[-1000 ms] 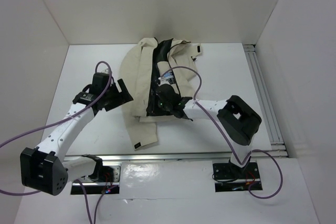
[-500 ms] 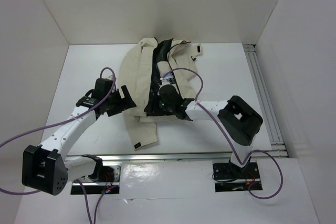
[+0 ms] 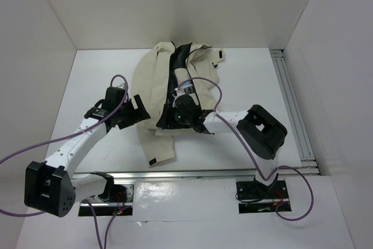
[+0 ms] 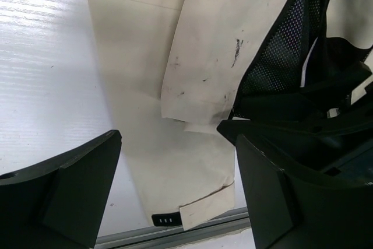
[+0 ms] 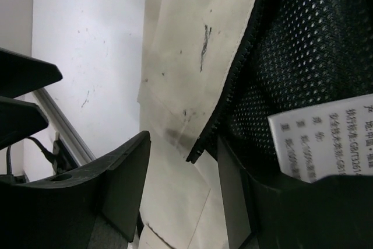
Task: Zip up the jacket
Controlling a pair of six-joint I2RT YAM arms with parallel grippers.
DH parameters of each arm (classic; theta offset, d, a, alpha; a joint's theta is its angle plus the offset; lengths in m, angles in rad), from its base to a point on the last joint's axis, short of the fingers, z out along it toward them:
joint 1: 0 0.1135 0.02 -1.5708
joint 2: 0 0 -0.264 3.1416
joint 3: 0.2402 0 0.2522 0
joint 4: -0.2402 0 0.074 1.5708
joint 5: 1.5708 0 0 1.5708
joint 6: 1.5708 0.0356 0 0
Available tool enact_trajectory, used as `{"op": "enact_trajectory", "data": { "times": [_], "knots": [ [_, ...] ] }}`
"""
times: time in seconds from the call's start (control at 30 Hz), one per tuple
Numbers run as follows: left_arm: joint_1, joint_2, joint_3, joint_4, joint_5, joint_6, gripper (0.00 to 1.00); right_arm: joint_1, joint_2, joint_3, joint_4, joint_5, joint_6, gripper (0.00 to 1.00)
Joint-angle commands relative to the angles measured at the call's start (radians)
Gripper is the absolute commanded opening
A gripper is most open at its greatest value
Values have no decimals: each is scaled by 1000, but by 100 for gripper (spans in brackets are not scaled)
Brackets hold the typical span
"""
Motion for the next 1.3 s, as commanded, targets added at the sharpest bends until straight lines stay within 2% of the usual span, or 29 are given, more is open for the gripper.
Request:
{"op": "enact_trajectory", "data": {
  "times": [0.0, 0.1, 0.23, 0.53, 0.57, 0.63, 0.7, 0.73, 0.9, 1.03, 1.13, 1.27],
  "knots": [
    [6, -9, 21, 9, -21, 12, 93, -6, 29, 41, 55, -27, 8, 57],
    [6, -18, 21, 9, -32, 12, 93, -6, 30, 29, 66, -27, 8, 67],
    [6, -18, 31, 9, -32, 12, 93, -6, 30, 20, 100, -42, 17, 65],
    [6, -42, 31, 12, -13, 12, 93, -26, -6, -54, 282, -94, 35, 28],
    [6, -42, 22, 12, -4, 12, 93, -36, -15, -80, 297, -94, 35, 19],
    [6, -52, 11, 23, -4, 12, 93, -45, -30, -103, 342, -94, 47, 9],
    [6, -52, 11, 23, 5, 23, 93, -46, -44, -126, 368, -94, 60, 5],
    [6, -41, 11, 23, 17, 23, 93, -55, -53, -138, 368, -94, 60, 0],
    [6, -9, 1, 70, 112, 60, 93, -64, -75, -172, 388, -105, 60, 0],
    [-12, 19, -17, 113, 191, 92, 98, -85, -133, -223, 399, -149, 28, 0],
    [-42, 57, -17, 156, 261, 92, 98, -95, -200, -255, 370, -179, -5, 0],
    [-77, 96, -2, 156, 270, 101, 86, -95, -283, -304, 387, -194, -18, 0]
  ]
}}
